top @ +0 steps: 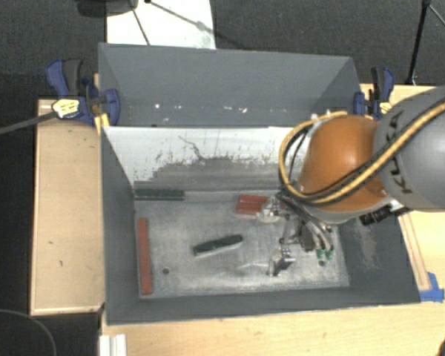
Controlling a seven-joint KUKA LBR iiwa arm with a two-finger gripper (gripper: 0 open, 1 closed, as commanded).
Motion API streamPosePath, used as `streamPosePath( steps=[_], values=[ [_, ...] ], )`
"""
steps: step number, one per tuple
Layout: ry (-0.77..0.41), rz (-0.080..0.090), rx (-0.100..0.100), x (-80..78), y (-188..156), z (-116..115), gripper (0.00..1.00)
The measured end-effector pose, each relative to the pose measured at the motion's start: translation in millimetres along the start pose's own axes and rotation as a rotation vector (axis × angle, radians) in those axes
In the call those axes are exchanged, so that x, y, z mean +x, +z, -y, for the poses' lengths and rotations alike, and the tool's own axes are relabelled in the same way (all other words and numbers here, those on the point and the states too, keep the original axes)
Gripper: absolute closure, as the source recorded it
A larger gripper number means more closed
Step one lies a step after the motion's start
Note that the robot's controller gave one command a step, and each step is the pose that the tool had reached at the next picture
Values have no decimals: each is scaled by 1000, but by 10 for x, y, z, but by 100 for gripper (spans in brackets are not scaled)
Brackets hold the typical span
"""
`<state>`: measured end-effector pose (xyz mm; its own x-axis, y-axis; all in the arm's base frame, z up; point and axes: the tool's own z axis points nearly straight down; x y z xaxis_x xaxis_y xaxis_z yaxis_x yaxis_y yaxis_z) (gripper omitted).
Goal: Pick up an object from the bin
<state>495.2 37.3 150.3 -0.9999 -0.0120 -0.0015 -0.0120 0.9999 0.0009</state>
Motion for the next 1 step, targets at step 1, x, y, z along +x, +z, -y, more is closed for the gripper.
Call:
streamPosePath(
  steps=[1],
  values=[
    [-92,9,-2,-300,754,-416,100]
  ],
)
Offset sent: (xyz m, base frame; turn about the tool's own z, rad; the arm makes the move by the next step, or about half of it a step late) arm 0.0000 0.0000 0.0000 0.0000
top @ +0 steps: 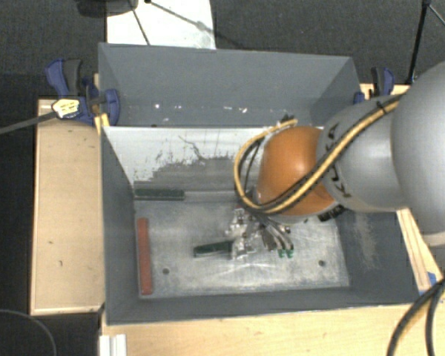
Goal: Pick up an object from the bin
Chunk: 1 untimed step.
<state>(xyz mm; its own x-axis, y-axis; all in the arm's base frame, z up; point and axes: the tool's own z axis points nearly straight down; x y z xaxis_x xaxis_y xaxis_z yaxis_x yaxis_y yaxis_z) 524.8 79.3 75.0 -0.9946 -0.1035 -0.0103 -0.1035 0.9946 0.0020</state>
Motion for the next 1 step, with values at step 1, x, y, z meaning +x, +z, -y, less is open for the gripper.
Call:
streamPosePath(
  steps=[1],
  values=[
    [1,0,0,0,0,0,100]
  ],
)
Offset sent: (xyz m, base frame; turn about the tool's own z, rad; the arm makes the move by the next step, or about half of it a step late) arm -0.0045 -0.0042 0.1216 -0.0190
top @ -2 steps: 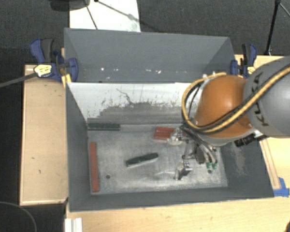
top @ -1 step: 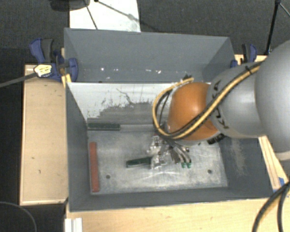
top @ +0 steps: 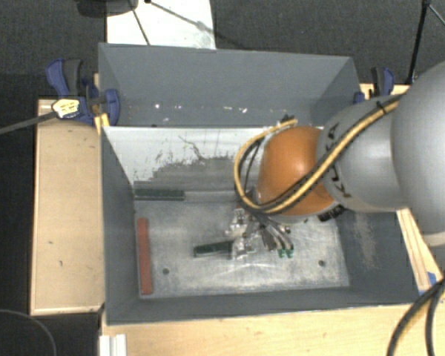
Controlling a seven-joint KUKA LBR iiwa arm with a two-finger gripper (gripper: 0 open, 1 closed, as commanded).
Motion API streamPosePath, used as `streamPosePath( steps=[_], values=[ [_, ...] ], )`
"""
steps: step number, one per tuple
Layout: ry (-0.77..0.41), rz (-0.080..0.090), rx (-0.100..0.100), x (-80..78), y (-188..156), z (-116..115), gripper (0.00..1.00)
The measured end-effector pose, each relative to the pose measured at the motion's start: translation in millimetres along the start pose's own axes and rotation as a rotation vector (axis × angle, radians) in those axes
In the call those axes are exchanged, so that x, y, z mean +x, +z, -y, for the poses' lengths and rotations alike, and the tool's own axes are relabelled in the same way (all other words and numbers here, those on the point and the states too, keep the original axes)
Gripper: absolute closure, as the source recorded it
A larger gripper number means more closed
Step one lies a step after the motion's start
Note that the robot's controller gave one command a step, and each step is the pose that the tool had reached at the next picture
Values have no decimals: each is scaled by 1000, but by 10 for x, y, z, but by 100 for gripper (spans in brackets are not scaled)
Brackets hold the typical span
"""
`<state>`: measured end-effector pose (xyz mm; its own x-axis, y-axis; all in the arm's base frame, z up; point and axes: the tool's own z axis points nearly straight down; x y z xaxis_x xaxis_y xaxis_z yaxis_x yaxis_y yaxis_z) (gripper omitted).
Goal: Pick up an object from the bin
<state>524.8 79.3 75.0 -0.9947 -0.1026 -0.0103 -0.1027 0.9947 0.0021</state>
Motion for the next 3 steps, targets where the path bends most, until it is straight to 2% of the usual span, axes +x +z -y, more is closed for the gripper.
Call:
streamPosePath(
  steps=[1,2,3],
  values=[
    [-18,-8,2,29,-1223,35,100],
    [-18,-8,2,30,-1222,35,100],
    [-111,-5,1,27,-1119,126,100]
  ],
)
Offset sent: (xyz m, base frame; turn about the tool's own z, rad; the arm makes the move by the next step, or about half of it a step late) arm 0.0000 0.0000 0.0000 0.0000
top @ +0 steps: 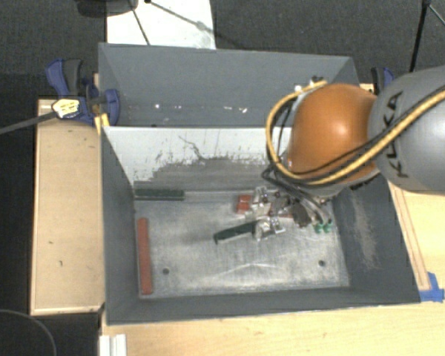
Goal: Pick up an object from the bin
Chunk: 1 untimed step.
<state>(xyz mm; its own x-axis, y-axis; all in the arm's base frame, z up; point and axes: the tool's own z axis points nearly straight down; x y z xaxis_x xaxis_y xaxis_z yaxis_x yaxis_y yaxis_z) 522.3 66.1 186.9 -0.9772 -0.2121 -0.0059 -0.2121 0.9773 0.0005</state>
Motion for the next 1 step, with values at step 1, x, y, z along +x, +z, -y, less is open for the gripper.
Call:
streamPosePath(
  steps=[1],
  values=[
    [-117,-9,-1,-87,-290,62,100]
  ],
)
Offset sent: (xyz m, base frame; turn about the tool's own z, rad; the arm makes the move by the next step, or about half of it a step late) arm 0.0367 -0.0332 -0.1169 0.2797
